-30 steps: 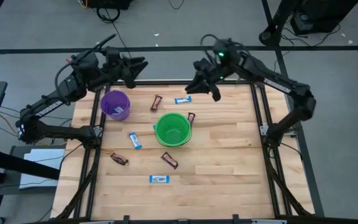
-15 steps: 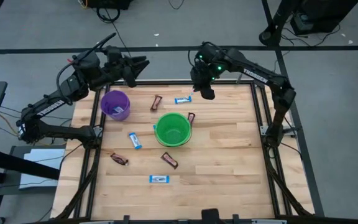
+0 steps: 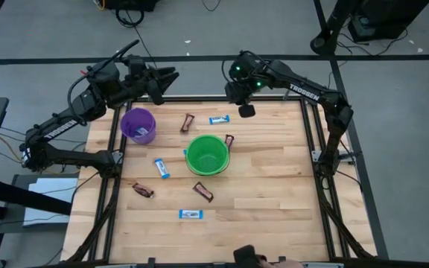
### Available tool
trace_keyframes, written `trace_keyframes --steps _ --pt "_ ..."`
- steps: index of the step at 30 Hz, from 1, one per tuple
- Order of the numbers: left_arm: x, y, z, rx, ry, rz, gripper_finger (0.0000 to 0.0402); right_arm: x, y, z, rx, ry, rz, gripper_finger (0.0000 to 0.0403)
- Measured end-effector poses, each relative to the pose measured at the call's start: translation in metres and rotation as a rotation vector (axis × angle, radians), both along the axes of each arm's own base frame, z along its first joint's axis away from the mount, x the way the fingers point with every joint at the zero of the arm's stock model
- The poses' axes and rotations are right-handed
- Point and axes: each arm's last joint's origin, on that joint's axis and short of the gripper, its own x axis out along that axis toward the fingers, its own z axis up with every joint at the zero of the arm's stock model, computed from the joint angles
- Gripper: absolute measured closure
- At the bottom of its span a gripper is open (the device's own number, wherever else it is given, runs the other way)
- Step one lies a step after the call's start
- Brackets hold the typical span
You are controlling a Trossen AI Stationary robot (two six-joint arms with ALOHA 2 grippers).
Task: Sort candy by brand, put in halloween buckets
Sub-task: Put the black chocolate bar into the green bucket
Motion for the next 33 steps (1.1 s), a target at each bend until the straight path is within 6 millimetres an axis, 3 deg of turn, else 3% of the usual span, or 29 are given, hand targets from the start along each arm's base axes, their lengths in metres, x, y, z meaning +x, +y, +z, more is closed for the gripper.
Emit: trace_keyframes --steps 7,16,21,28,33 --pt "0.0 0.0 0.0 0.0 0.0 0.0 0.0225 -0.002 0.004 -0.016 0.043 0.052 0.057 0.031" --pt "0.0 0.0 -0.001 -0.003 0.004 0.001 0.0225 0.002 0.0 -0.066 0.037 0.065 0.02 0.031" --pt "0.0 0.0 -0.001 -0.004 0.004 0.0 0.0225 -0.004 0.002 -0.083 0.159 0.078 -0.003 0.031" --pt "0.0 0.0 -0.001 -0.001 0.009 0.001 0.0225 -0.008 0.014 -0.095 0.493 0.057 -0.054 0.031" --pt "0.0 0.0 -0.001 0.014 0.018 0.003 0.0225 -0.011 0.022 -0.113 0.557 0.101 -0.089 0.0298"
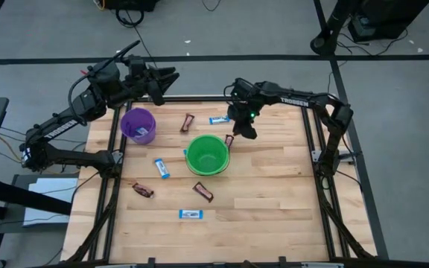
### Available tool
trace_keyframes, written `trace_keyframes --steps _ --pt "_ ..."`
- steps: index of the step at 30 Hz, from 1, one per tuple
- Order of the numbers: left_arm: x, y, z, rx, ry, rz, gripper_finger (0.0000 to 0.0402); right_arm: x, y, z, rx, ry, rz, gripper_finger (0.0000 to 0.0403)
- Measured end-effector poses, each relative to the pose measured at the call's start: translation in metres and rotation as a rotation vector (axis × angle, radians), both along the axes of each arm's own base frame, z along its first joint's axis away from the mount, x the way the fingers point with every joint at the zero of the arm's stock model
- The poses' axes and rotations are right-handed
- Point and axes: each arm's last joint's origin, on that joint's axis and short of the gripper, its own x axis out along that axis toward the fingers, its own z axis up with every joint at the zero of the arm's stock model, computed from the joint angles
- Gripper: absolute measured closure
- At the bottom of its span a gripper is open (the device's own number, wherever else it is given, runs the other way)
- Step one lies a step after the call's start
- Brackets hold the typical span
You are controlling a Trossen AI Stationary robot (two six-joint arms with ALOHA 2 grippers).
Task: Sort candy by brand, put in halloween buckets
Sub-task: Put the black chocolate bar into the green bucket
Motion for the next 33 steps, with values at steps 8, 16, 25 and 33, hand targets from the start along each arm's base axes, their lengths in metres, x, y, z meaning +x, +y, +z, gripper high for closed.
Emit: trace_keyframes --steps 8,16,25,33 --pt "0.0 0.0 -0.002 -0.01 0.022 0.0 0.0225 -0.01 -0.008 -0.02 0.112 0.008 -0.117 0.0238" --pt "0.0 0.0 -0.003 -0.011 0.024 0.0 0.0225 -0.011 -0.004 -0.04 0.087 0.011 -0.155 0.02" --pt "0.0 0.0 -0.003 -0.011 0.024 -0.002 0.0225 -0.009 -0.003 -0.057 0.066 -0.039 -0.223 0.0203" --pt "0.0 0.0 -0.003 -0.011 0.024 -0.002 0.0225 -0.011 -0.001 -0.066 0.034 -0.034 -0.25 0.0203"
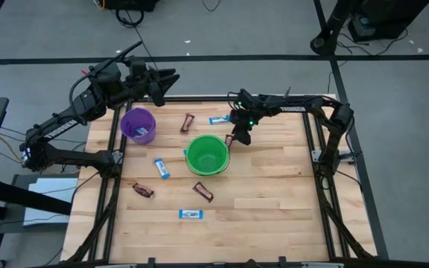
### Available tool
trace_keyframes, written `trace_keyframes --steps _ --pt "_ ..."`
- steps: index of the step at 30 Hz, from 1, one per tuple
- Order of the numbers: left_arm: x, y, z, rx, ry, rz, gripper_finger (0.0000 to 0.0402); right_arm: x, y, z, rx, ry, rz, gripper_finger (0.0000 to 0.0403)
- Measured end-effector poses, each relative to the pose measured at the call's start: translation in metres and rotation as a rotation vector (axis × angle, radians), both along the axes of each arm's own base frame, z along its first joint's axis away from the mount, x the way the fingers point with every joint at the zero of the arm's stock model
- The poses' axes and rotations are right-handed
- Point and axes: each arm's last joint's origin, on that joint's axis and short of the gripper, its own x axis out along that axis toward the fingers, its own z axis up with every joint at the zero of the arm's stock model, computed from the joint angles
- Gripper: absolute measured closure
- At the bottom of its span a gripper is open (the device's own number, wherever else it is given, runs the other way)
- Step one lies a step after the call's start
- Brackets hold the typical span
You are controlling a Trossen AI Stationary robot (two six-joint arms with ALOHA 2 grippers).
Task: Sort candy by brand, put in halloween buckets
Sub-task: Put the black chocolate bar into the green bucket
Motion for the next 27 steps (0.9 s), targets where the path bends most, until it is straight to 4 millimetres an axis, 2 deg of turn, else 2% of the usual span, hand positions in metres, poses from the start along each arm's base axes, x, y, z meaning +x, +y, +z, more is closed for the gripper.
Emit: trace_keyframes --steps 7,16,27 --pt "0.0 0.0 0.0 0.0 0.0 0.0 0.0225 -0.001 0.009 -0.012 0.02 -0.004 -0.005 0.0203" --pt "0.0 0.0 0.0 0.0 0.0 0.0 0.0225 0.01 0.017 -0.009 -0.008 -0.056 -0.016 0.0203" --pt "0.0 0.0 0.0 0.0 0.0 0.0 0.0225 0.005 0.009 -0.014 -0.044 -0.058 -0.063 0.0204"
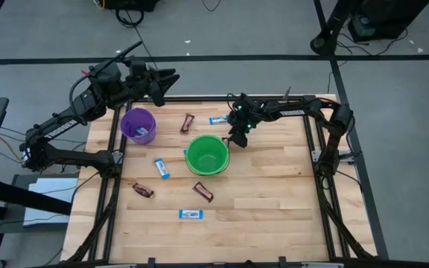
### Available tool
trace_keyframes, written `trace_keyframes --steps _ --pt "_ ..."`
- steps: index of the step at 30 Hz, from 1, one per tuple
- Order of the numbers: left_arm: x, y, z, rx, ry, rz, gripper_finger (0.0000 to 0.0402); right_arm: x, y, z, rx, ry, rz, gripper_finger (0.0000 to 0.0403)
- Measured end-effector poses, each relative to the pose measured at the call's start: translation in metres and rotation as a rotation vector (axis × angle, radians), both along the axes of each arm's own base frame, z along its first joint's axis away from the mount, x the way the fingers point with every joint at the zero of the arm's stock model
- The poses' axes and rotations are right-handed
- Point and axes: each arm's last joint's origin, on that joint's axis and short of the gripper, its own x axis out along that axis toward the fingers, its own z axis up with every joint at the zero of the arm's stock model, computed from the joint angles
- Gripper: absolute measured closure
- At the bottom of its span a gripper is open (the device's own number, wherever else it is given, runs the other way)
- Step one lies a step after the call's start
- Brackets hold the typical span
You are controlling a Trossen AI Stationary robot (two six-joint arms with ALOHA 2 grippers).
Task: Sort candy by brand, put in halloween buckets
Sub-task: Put the black chocolate bar into the green bucket
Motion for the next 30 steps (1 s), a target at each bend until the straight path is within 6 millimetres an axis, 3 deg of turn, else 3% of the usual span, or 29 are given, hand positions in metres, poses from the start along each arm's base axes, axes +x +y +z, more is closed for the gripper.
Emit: trace_keyframes --steps 7,18,30 --pt "0.0 0.0 0.0 0.0 -0.001 0.0 0.0225 -0.006 0.009 -0.014 0.115 -0.023 -0.029 0.0204" --pt "0.0 0.0 0.001 0.004 -0.008 0.0 0.0225 0.012 0.027 -0.008 0.105 -0.104 -0.024 0.0204" --pt "0.0 0.0 0.001 0.002 -0.01 0.0 0.0225 0.018 0.035 -0.011 0.111 -0.098 -0.03 0.0205"
